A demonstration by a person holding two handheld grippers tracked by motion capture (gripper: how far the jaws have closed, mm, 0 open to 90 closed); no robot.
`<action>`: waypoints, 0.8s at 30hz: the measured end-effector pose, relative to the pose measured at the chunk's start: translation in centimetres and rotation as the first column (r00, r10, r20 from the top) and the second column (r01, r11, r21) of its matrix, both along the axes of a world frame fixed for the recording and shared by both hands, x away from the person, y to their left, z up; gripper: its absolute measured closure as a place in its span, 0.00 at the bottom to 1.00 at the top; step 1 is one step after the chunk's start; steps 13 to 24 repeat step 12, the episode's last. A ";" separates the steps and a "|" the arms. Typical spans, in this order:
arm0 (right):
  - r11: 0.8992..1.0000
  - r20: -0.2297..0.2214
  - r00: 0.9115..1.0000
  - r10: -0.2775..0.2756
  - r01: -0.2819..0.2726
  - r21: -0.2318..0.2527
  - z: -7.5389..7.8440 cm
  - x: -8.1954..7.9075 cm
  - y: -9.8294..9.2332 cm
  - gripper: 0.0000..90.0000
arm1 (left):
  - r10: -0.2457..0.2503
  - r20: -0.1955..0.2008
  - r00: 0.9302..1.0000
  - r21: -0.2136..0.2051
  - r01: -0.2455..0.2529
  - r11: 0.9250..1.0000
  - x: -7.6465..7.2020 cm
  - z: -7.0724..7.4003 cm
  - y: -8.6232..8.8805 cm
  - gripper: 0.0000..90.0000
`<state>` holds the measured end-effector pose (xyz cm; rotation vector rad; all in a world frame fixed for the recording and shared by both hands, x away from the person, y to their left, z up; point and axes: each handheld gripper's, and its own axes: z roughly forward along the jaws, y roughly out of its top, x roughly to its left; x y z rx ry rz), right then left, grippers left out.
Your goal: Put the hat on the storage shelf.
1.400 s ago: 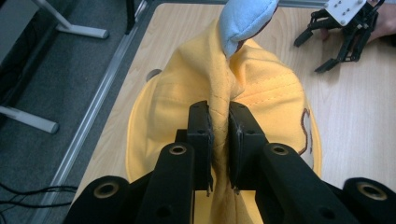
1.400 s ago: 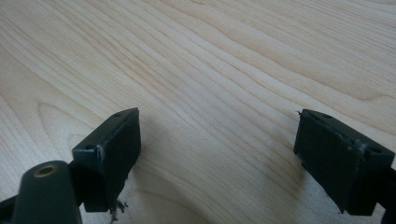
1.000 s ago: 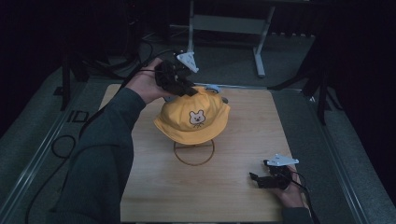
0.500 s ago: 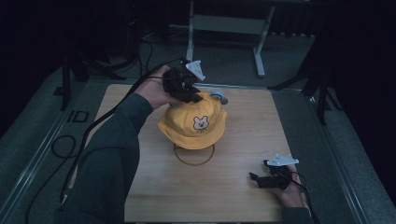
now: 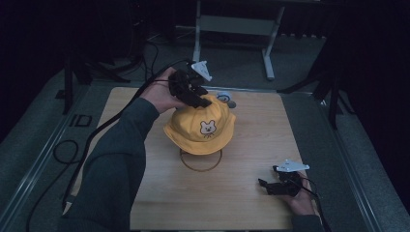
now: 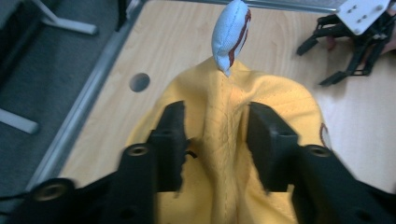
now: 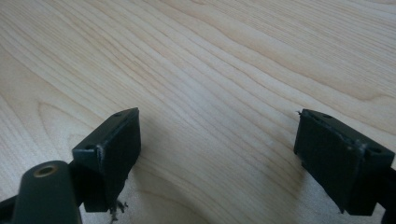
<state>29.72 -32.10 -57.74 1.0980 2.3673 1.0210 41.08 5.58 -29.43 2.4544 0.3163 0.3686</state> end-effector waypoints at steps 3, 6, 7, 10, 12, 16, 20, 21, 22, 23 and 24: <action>1.000 -0.001 1.000 0.001 -0.001 -0.001 0.0 0.0 0.0 0.16 | 0.008 -0.031 0.999 -0.019 -0.009 1.000 0.0 0.3 0.4 0.53; 1.000 0.000 1.000 0.000 0.000 0.000 0.0 0.0 0.0 0.16 | 0.018 -0.020 1.000 -0.045 -0.019 0.999 -0.2 0.8 0.8 0.46; 1.000 0.000 1.000 0.000 0.000 0.000 0.0 0.0 0.0 0.16 | 0.018 -0.020 1.000 -0.045 -0.019 0.999 -0.2 0.8 0.8 0.44; 1.000 0.000 1.000 0.000 0.000 0.000 0.0 0.0 0.0 0.16 | 0.024 -0.010 1.000 -0.068 -0.025 0.997 -0.4 1.4 1.4 0.43; 1.000 0.000 1.000 0.000 0.000 0.000 0.0 0.0 0.0 0.16 | 0.028 -0.001 1.000 -0.086 -0.028 0.996 -0.6 1.7 2.0 0.41; 1.000 0.000 1.000 0.000 0.000 0.000 0.0 0.0 0.0 0.16 | 0.028 -0.001 1.000 -0.086 -0.028 0.996 -0.6 1.7 2.0 0.41; 1.000 0.000 1.000 0.000 0.000 0.000 0.0 0.0 0.0 0.16 | 0.028 -0.001 1.000 -0.086 -0.028 0.996 -0.6 1.7 2.0 0.41; 1.000 0.000 1.000 0.000 0.000 0.000 0.0 0.0 0.0 0.16 | 0.028 -0.001 1.000 -0.086 -0.028 0.996 -0.6 1.7 2.0 0.41; 1.000 0.000 1.000 0.000 0.000 0.000 0.0 0.0 0.0 0.16 | 0.028 -0.001 1.000 -0.086 -0.028 0.996 -0.6 1.7 2.0 0.41; 1.000 0.000 1.000 0.000 0.000 0.000 0.0 0.0 0.0 0.16 | 0.028 -0.001 1.000 -0.086 -0.028 0.996 -0.6 1.7 2.0 0.41; 1.000 0.000 1.000 0.000 0.000 0.000 0.0 0.0 0.0 0.16 | 0.028 -0.001 1.000 -0.086 -0.028 0.996 -0.6 1.7 2.0 0.41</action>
